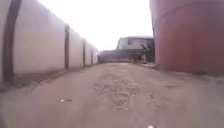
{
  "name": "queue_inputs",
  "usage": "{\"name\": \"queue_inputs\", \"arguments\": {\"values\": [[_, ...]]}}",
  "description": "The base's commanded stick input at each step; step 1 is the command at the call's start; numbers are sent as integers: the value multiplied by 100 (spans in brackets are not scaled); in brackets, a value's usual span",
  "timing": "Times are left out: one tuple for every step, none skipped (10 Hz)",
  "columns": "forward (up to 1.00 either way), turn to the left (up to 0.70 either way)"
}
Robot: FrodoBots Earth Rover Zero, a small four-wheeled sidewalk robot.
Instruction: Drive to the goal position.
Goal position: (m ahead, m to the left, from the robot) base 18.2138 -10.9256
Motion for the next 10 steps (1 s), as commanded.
{"name": "queue_inputs", "arguments": {"values": [[85,1],[85,1],[85,1],[85,1],[85,1],[85,1],[85,1],[85,1],[85,1],[85,1]]}}
